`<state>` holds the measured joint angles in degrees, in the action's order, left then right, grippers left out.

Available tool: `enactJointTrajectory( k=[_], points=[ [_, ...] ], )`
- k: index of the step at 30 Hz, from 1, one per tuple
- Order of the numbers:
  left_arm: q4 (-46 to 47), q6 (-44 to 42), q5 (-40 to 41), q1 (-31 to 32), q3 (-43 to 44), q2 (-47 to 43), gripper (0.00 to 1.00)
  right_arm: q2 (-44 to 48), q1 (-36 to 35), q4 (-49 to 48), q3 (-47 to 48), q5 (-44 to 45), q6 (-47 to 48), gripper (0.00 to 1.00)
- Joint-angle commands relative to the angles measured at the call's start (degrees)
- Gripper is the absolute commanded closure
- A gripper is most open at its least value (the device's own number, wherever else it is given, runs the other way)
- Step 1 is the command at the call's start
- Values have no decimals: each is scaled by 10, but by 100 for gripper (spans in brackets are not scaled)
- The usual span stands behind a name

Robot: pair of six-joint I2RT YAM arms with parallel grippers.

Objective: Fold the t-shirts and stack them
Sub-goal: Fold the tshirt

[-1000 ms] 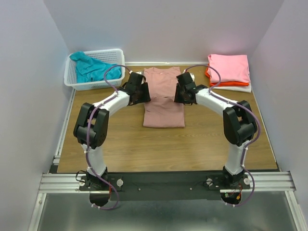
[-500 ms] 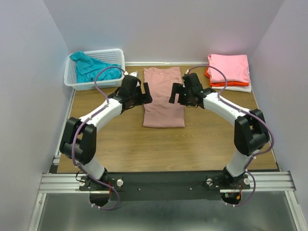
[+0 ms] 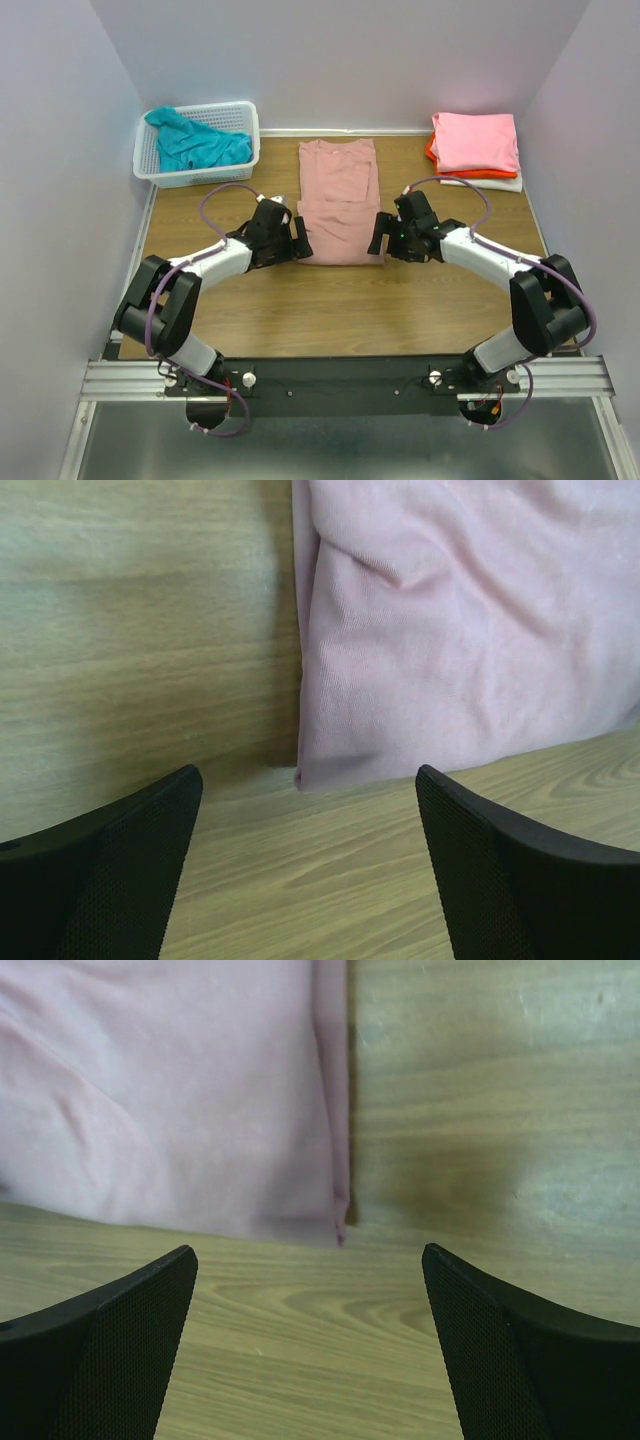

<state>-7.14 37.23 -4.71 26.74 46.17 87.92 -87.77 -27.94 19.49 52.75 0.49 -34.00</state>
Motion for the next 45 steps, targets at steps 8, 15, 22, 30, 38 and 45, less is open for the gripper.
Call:
enactJointTrajectory(
  k=[8,15,22,30,38,45],
  points=[
    [37,15,-19,12,-14,26,37,20,3,-27,-43,0,-21,1],
    [35,8,-17,17,-1,66,57,24,2,-29,-50,3,-27,1],
    [37,2,-20,20,1,82,100,16,2,-36,-53,-1,-29,6],
    [45,8,-14,25,-7,78,100,-29,2,-56,-41,-17,-36,46],
    [44,11,-7,27,-7,79,100,-60,3,-75,-43,-8,-36,69],
    [28,4,10,29,-2,69,100,-63,2,-88,-70,18,-21,100]
  ],
)
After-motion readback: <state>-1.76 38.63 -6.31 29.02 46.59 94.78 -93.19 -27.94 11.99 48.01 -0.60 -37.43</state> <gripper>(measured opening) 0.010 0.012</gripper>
